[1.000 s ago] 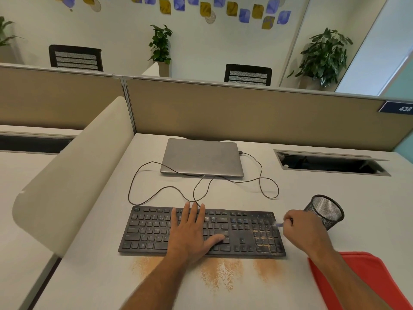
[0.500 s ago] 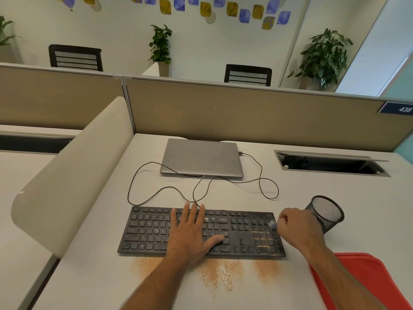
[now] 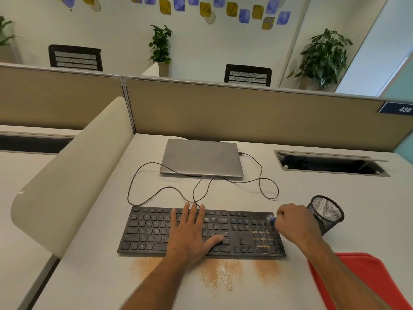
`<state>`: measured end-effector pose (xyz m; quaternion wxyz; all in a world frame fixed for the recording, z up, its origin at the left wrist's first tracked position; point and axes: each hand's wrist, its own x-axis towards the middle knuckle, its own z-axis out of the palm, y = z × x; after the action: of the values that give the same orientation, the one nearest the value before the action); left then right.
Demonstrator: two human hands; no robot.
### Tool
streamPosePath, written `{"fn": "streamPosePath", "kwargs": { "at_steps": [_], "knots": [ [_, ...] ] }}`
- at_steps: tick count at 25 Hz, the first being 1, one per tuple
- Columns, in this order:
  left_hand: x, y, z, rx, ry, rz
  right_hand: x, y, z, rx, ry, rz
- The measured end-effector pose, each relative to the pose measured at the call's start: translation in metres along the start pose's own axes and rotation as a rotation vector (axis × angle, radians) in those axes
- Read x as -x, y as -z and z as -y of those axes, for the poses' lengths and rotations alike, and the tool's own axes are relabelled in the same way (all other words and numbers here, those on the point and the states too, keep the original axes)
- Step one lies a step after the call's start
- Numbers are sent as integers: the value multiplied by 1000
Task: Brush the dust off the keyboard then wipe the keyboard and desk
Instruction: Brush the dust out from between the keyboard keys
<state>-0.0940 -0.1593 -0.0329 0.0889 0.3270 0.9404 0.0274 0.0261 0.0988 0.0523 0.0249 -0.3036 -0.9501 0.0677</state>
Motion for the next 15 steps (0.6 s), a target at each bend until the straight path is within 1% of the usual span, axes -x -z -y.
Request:
{"fn": "streamPosePath", "kwargs": {
  "at_steps": [1, 2, 3, 4, 5, 7, 8, 9, 10, 12, 13, 14, 15],
  "knots": [
    [0, 0, 0, 1, 1, 1, -1, 3, -4, 43, -55, -19],
    [0, 0, 0, 1, 2, 0, -1, 4, -6, 37, -68, -44],
    [-1, 0, 0, 1, 2, -3, 0, 4, -5, -10, -36, -69],
    [0, -1, 0, 2, 1, -6, 2, 3, -2, -102, 23, -85],
    [0, -1, 0, 4, 1, -8, 5, 3, 3, -247, 77, -72],
    [0, -1, 1, 12, 0, -13, 12, 4, 14, -527, 113, 62],
    [1, -1, 1, 14, -1, -13, 16, 3, 17, -554, 121, 136],
    [1, 0, 1, 16, -2, -13, 16, 1, 16, -480, 139, 172],
    [1, 0, 0, 17, -3, -14, 15, -1, 12, -368, 143, 160],
    [1, 0, 0, 19, -5, -18, 13, 3, 1, -127, 119, 48],
    [1, -1, 1, 20, -5, -18, 12, 5, -5, -45, 99, 4],
    [1, -1, 1, 21, -5, -17, 12, 7, -8, -24, 92, -37],
    [1, -1, 1, 20, -5, -15, 13, 8, -7, -54, 104, -68]
  ]
}}
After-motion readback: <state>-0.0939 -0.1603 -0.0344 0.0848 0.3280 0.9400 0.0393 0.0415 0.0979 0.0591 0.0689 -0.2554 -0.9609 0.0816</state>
